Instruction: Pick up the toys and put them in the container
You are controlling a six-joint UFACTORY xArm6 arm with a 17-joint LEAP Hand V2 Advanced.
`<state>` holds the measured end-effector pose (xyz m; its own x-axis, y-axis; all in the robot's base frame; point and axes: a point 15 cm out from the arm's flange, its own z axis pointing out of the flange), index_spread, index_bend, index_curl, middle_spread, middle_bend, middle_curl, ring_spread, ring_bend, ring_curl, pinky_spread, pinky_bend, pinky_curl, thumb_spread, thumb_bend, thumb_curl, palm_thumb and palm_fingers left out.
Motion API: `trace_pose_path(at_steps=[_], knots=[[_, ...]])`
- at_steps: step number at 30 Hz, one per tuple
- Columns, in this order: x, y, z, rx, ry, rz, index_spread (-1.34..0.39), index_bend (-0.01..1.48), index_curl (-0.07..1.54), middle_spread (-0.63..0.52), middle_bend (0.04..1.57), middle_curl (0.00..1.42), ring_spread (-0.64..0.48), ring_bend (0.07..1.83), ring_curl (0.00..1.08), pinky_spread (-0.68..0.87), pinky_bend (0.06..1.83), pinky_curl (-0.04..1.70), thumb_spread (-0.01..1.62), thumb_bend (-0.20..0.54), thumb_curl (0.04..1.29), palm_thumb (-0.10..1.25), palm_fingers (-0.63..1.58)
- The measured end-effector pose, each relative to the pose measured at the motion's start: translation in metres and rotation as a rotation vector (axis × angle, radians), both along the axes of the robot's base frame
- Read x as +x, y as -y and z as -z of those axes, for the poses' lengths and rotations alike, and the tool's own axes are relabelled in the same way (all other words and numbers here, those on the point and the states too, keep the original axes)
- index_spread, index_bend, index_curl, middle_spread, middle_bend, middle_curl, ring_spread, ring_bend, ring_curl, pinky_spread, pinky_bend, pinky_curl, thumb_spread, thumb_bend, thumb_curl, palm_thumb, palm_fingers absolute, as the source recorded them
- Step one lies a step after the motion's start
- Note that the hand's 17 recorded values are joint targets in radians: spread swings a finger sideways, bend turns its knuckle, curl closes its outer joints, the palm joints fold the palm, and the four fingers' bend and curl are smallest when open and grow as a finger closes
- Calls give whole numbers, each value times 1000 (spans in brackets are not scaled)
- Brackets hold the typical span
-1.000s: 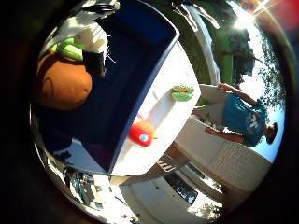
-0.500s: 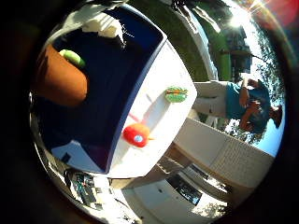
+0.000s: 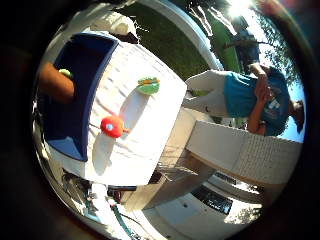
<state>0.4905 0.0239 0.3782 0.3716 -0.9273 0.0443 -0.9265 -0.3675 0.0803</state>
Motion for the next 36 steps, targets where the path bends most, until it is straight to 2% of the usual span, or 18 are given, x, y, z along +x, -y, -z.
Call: trace_pose_path(at_steps=[2, 4, 9, 19, 25, 27, 29, 31, 32, 34, 36], knots=[[-1, 25, 6, -5, -12, 28, -324, 164, 217, 131, 160, 277, 309, 418, 319, 488, 718, 371, 1120, -27, 426, 756, -14], [-15, 58, 38, -4, -95, 59, -320, 164, 217, 131, 160, 277, 305, 421, 321, 485, 714, 368, 1120, -27, 426, 756, -14], [-36, 87, 89, -20, -195, 88, -299, 170, 229, 129, 165, 280, 299, 418, 321, 478, 697, 348, 1120, -27, 425, 757, -9], [-50, 81, 177, -16, -275, 48, -275, 174, 256, 109, 161, 285, 285, 409, 320, 469, 663, 308, 1124, -27, 416, 749, 26], [-43, 66, 215, -20, -305, 16, -235, 203, 272, 90, 191, 300, 272, 395, 314, 459, 622, 281, 1123, -25, 418, 756, 91], [-44, 64, 218, -21, -313, 15, -196, 220, 277, 59, 232, 320, 271, 426, 312, 460, 578, 254, 1121, -25, 419, 759, 253], [-44, 59, 220, -27, -317, 3, -200, 231, 276, 5, 329, 356, 245, 551, 332, 464, 580, 228, 1113, -21, 422, 777, 608], [-43, 60, 220, -44, -318, -11, -246, 143, 253, -34, 447, 405, 211, 714, 380, 453, 654, 241, 1109, -21, 424, 789, 871], [-43, 61, 220, -52, -317, -16, -258, 121, 241, -41, 474, 418, 203, 744, 386, 452, 683, 247, 1106, -21, 425, 792, 907], [-41, 60, 218, -64, -314, -29, -309, 79, 204, -76, 592, 480, 163, 943, 469, 443, 793, 296, 1102, -23, 427, 800, 1064], [-41, 59, 212, -65, -305, -30, -373, 110, 174, -116, 709, 561, 111, 1095, 557, 429, 959, 379, 1094, -23, 430, 816, 1084]])
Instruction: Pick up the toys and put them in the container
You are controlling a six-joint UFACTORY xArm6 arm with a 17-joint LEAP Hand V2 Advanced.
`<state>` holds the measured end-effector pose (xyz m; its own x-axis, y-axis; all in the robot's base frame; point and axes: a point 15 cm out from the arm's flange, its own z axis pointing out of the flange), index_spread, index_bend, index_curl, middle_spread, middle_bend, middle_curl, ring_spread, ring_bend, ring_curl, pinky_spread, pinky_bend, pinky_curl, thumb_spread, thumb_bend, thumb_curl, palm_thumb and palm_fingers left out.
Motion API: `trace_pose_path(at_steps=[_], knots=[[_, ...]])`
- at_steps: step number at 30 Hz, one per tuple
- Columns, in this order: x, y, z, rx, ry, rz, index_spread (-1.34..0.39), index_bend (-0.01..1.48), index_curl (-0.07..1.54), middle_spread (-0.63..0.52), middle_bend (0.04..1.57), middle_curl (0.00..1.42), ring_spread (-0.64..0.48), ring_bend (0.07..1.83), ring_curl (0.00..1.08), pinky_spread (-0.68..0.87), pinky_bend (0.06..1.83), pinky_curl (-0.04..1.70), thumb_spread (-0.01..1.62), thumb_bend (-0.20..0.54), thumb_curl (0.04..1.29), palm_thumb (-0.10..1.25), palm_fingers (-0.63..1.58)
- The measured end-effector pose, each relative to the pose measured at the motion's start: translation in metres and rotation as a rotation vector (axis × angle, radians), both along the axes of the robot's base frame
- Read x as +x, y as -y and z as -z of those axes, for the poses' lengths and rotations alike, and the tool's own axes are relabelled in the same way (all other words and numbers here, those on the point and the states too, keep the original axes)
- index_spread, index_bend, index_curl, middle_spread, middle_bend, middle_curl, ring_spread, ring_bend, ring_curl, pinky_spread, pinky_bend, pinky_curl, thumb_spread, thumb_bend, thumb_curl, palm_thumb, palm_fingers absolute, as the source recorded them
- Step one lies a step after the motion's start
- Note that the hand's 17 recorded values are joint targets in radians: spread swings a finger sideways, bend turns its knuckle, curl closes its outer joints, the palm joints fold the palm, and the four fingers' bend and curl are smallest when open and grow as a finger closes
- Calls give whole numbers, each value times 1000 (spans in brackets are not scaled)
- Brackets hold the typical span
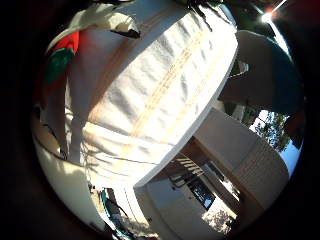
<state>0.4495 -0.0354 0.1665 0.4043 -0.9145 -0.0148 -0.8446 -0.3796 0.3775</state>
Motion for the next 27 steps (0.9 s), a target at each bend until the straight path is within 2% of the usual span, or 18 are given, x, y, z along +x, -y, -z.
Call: trace_pose_path(at_steps=[4, 8, 15, 21, 27], knots=[[0, -2, -20, 0, 36, -3, -492, 210, 140, -173, 864, 677, 36, 1205, 647, 378, 1205, 505, 1094, -18, 433, 831, 1110], [-9, -4, -46, 2, 52, 9, -625, 307, 117, -212, 971, 788, -22, 1264, 700, 312, 1351, 601, 1122, 44, 505, 993, 1066], [-71, -4, -89, -22, -130, 40, -813, 452, 83, -245, 1040, 927, -75, 1336, 760, 247, 1445, 696, 1148, 2, 577, 1004, 974], [-81, -13, -178, -21, -95, 45, -926, 564, 53, -260, 1063, 1012, -95, 1375, 787, 212, 1484, 741, 1168, -13, 619, 990, 924], [-91, -58, -232, -17, -37, -64, -1005, 655, 15, -270, 1069, 1076, -105, 1400, 803, 191, 1513, 774, 1184, -13, 651, 977, 892]])
